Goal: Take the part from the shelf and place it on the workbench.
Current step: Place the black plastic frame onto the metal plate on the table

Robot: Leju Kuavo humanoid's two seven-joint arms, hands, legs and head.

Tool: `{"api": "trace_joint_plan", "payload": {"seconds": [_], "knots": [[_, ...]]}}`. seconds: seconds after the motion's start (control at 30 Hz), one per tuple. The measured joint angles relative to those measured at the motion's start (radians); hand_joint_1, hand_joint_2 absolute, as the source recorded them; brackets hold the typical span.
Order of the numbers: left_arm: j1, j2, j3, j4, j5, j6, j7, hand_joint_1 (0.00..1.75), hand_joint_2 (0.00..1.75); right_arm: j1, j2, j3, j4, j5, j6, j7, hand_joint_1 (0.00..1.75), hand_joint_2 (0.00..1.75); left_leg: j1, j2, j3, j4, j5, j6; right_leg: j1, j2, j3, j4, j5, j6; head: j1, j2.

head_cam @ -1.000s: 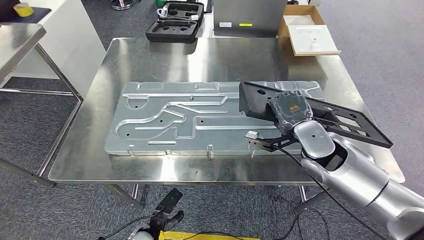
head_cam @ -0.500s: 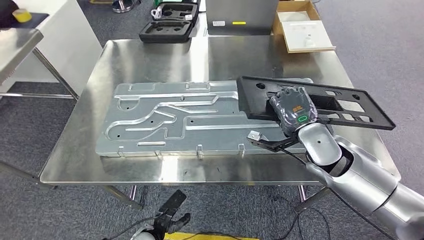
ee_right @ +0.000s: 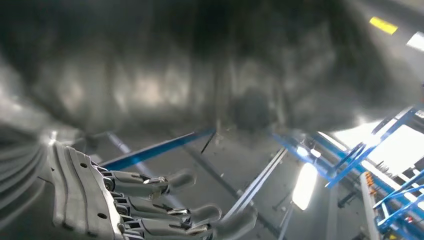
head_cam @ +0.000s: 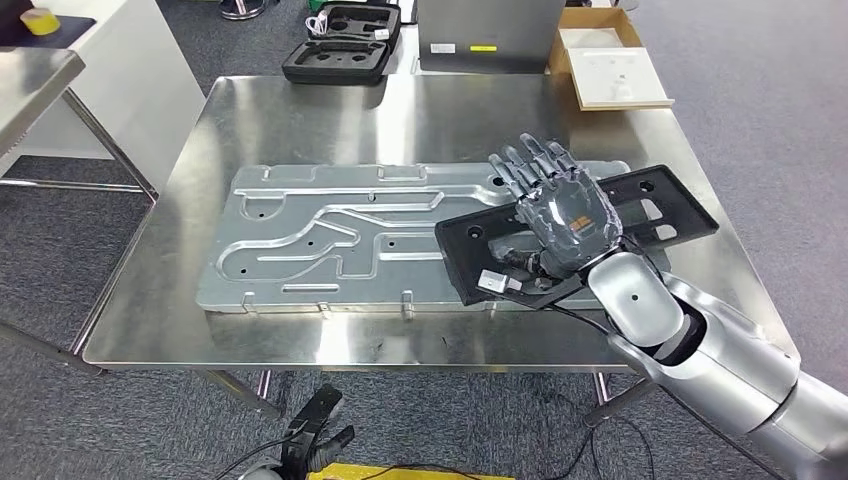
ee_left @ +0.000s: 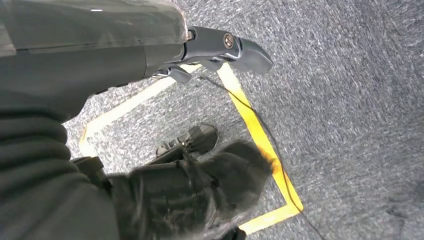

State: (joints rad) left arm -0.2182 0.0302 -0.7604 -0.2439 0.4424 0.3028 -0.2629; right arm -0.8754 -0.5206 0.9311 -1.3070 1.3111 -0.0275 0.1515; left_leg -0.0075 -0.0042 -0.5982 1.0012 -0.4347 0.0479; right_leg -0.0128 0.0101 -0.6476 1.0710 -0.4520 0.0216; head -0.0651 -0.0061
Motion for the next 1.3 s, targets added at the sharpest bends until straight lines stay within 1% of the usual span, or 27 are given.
{"api": "trace_joint_plan", "payload": {"seconds": [0.03, 0.1, 0.13, 0.17, 0.2, 0.27, 0.33, 0.47, 0.53, 0.6, 0.63, 0.67, 0.7, 0.73, 0.8, 0.83, 0.87, 0.97, 1.0, 1.03, 1.07, 1.13, 1.17, 1.2, 1.23, 1.27, 1.3], "knots": [[0.001, 0.0, 0.003, 0.0, 0.005, -0.008, 0.006, 0.0, 0.0, 0.002, -0.004, -0.002, -0.001, 0.003, -0.002, 0.0, 0.0, 0.0, 0.003, 0.001, 0.005, -0.008, 0.004, 0.002, 0.0, -0.001, -0.017, 0.04, -0.024, 0.003, 0.001, 0.0], [0.007, 0.0, 0.01, 0.0, 0.023, -0.037, 0.014, 0.0, 0.0, 0.01, -0.011, -0.005, -0.001, 0.005, -0.002, -0.002, 0.0, 0.0, 0.002, 0.001, 0.006, -0.009, 0.005, 0.005, 0.0, -0.002, -0.074, 0.164, -0.083, 0.009, 0.002, 0.0], [0.012, 0.0, 0.015, 0.001, 0.03, -0.049, 0.018, 0.0, 0.0, 0.018, -0.015, -0.005, -0.002, 0.005, 0.001, -0.003, 0.0, 0.0, 0.002, 0.001, 0.005, -0.007, 0.004, 0.005, -0.001, -0.002, -0.096, 0.212, -0.097, 0.012, 0.002, 0.0], [0.018, 0.0, 0.019, 0.001, 0.036, -0.056, 0.021, 0.0, 0.0, 0.026, -0.019, -0.005, -0.003, 0.005, 0.005, -0.004, 0.0, 0.0, 0.002, 0.001, 0.005, -0.005, 0.003, 0.005, -0.002, -0.002, -0.105, 0.231, -0.096, 0.015, 0.002, 0.0], [0.023, 0.0, 0.022, 0.002, 0.038, -0.057, 0.024, 0.0, 0.0, 0.032, -0.023, -0.006, -0.004, 0.004, 0.009, -0.004, 0.0, 0.0, 0.002, 0.001, 0.004, -0.002, 0.001, 0.004, -0.003, -0.003, -0.095, 0.211, -0.076, 0.017, 0.002, 0.0], [0.027, 0.0, 0.025, 0.003, 0.039, -0.051, 0.03, 0.0, 0.0, 0.038, -0.032, -0.01, -0.01, -0.001, 0.014, -0.002, 0.0, 0.0, 0.003, -0.001, 0.003, 0.008, -0.005, -0.001, -0.007, -0.005, -0.032, 0.088, -0.018, 0.018, 0.003, 0.0], [0.029, 0.001, 0.031, 0.005, 0.044, -0.045, 0.037, 0.0, 0.0, 0.042, -0.039, -0.018, -0.019, -0.006, 0.013, 0.0, 0.0, 0.0, 0.0, -0.003, -0.003, 0.022, -0.013, -0.01, -0.006, -0.005, 0.019, -0.008, 0.01, 0.011, 0.002, 0.0], [0.041, 0.006, 0.054, 0.009, 0.058, -0.04, 0.043, 0.0, 0.0, 0.062, -0.047, -0.028, -0.047, -0.011, 0.005, 0.003, 0.0, 0.0, -0.001, -0.004, -0.015, 0.034, -0.015, -0.028, -0.003, -0.004, 0.021, -0.024, 0.019, -0.012, 0.002, 0.0], [0.045, 0.008, 0.063, 0.011, 0.06, -0.033, 0.044, 0.0, 0.0, 0.072, -0.048, -0.033, -0.068, -0.014, -0.014, 0.014, 0.0, 0.0, 0.0, -0.002, -0.036, 0.082, -0.06, -0.039, -0.007, -0.007, 0.017, -0.028, 0.027, -0.024, -0.003, 0.0], [0.047, 0.009, 0.069, 0.011, 0.06, -0.022, 0.049, 0.0, 0.0, 0.091, -0.048, -0.044, -0.105, -0.01, -0.046, 0.035, 0.0, 0.0, 0.005, -0.001, -0.076, 0.2, -0.137, -0.049, -0.007, -0.011, 0.011, -0.029, 0.032, -0.031, -0.009, 0.0], [0.048, 0.009, 0.07, 0.011, 0.06, -0.016, 0.052, 0.0, 0.0, 0.106, -0.048, -0.052, -0.131, -0.002, -0.058, 0.045, 0.0, 0.0, 0.007, -0.001, -0.095, 0.261, -0.168, -0.052, -0.006, -0.013, 0.009, -0.028, 0.033, -0.032, -0.01, 0.0], [0.051, 0.009, 0.071, 0.011, 0.06, -0.012, 0.054, 0.0, 0.0, 0.122, -0.048, -0.058, -0.16, 0.01, -0.067, 0.053, 0.0, 0.0, 0.008, -0.001, -0.102, 0.298, -0.182, -0.054, -0.005, -0.015, 0.005, -0.027, 0.035, -0.032, -0.01, 0.0], [0.054, 0.009, 0.071, 0.011, 0.06, -0.008, 0.056, 0.0, 0.0, 0.139, -0.048, -0.062, -0.188, 0.024, -0.069, 0.058, 0.0, 0.0, 0.008, -0.001, -0.094, 0.302, -0.178, -0.054, -0.004, -0.015, 0.001, -0.025, 0.037, -0.033, -0.01, 0.0], [0.056, 0.009, 0.072, 0.011, 0.06, -0.005, 0.056, 0.0, 0.0, 0.153, -0.047, -0.065, -0.219, 0.038, -0.068, 0.061, 0.0, 0.0, 0.008, -0.001, -0.066, 0.265, -0.159, -0.052, -0.004, -0.015, -0.003, -0.023, 0.04, -0.032, -0.01, 0.0], [0.057, 0.01, 0.074, 0.011, 0.061, -0.002, 0.055, 0.0, 0.0, 0.171, -0.046, -0.072, -0.269, 0.058, -0.062, 0.065, 0.0, 0.0, 0.007, -0.002, 0.022, 0.123, -0.11, -0.043, -0.005, -0.013, -0.009, -0.021, 0.047, -0.028, -0.01, 0.0], [0.056, 0.011, 0.075, 0.011, 0.061, -0.001, 0.054, 0.0, 0.0, 0.176, -0.046, -0.078, -0.289, 0.066, -0.059, 0.067, 0.0, 0.0, 0.005, -0.002, 0.055, 0.063, -0.093, -0.039, -0.005, -0.013, -0.01, -0.022, 0.052, -0.024, -0.01, 0.0], [0.055, 0.012, 0.076, 0.011, 0.062, 0.0, 0.053, 0.0, 0.0, 0.18, -0.046, -0.085, -0.307, 0.073, -0.055, 0.068, 0.0, 0.0, 0.002, -0.003, 0.073, 0.027, -0.085, -0.035, -0.005, -0.012, -0.01, -0.025, 0.058, -0.018, -0.011, 0.0], [0.058, 0.014, 0.079, 0.012, 0.079, 0.004, 0.046, 0.0, 0.0, 0.209, -0.053, -0.098, -0.361, 0.096, -0.04, 0.07, 0.0, 0.0, -0.004, -0.003, 0.071, 0.014, -0.066, -0.023, -0.005, -0.012, -0.011, -0.037, 0.077, 0.001, -0.013, 0.0], [0.061, 0.014, 0.083, 0.012, 0.092, 0.004, 0.043, 0.0, 0.0, 0.229, -0.059, -0.103, -0.386, 0.106, -0.031, 0.072, 0.0, 0.0, -0.001, -0.001, 0.068, 0.009, -0.055, -0.016, -0.005, -0.011, -0.015, -0.034, 0.07, 0.006, -0.012, 0.0], [0.066, 0.014, 0.088, 0.012, 0.107, 0.006, 0.038, 0.0, 0.0, 0.252, -0.069, -0.112, -0.415, 0.117, -0.018, 0.077, 0.0, 0.0, 0.002, 0.001, 0.061, 0.004, -0.043, -0.008, -0.005, -0.01, -0.024, -0.016, 0.046, 0.009, -0.01, 0.0], [0.071, 0.015, 0.095, 0.013, 0.123, 0.007, 0.034, 0.0, 0.0, 0.278, -0.081, -0.125, -0.447, 0.129, -0.003, 0.083, 0.0, 0.0, 0.005, 0.003, 0.051, -0.001, -0.031, -0.002, -0.004, -0.009, -0.038, 0.023, 0.004, 0.012, -0.007, 0.0], [0.082, 0.018, 0.107, 0.016, 0.151, 0.012, 0.028, 0.0, 0.0, 0.328, -0.108, -0.154, -0.505, 0.148, 0.027, 0.098, 0.0, 0.0, 0.003, 0.005, 0.028, 0.0, -0.014, 0.006, -0.005, -0.009, -0.073, 0.149, -0.099, 0.014, -0.001, 0.0], [0.089, 0.02, 0.113, 0.017, 0.162, 0.015, 0.027, 0.0, 0.0, 0.355, -0.121, -0.169, -0.533, 0.155, 0.038, 0.106, 0.0, 0.0, 0.001, 0.006, 0.015, 0.001, -0.006, 0.007, -0.005, -0.009, -0.084, 0.209, -0.132, 0.016, 0.001, 0.0], [0.095, 0.021, 0.119, 0.019, 0.172, 0.018, 0.025, 0.0, 0.0, 0.383, -0.133, -0.182, -0.557, 0.159, 0.044, 0.115, 0.0, 0.0, -0.001, 0.006, 0.002, 0.003, 0.002, 0.007, -0.005, -0.009, -0.084, 0.248, -0.143, 0.016, 0.002, 0.0], [0.1, 0.022, 0.124, 0.019, 0.18, 0.021, 0.023, 0.0, 0.0, 0.41, -0.146, -0.195, -0.584, 0.161, 0.046, 0.128, 0.0, 0.0, -0.002, 0.007, -0.012, 0.006, 0.01, 0.006, -0.004, -0.009, -0.068, 0.255, -0.133, 0.016, 0.002, 0.0], [0.105, 0.022, 0.129, 0.02, 0.189, 0.024, 0.02, 0.0, 0.0, 0.437, -0.158, -0.208, -0.61, 0.161, 0.045, 0.143, 0.0, 0.0, -0.003, 0.007, -0.027, 0.011, 0.017, 0.005, -0.004, -0.009, -0.036, 0.227, -0.108, 0.015, 0.002, 0.0], [0.109, 0.022, 0.136, 0.021, 0.197, 0.025, 0.018, 0.0, 0.0, 0.468, -0.169, -0.223, -0.636, 0.16, 0.038, 0.165, 0.0, 0.0, -0.003, 0.007, -0.04, 0.017, 0.023, 0.003, -0.004, -0.009, 0.013, 0.169, -0.083, 0.013, 0.002, 0.0]]}}
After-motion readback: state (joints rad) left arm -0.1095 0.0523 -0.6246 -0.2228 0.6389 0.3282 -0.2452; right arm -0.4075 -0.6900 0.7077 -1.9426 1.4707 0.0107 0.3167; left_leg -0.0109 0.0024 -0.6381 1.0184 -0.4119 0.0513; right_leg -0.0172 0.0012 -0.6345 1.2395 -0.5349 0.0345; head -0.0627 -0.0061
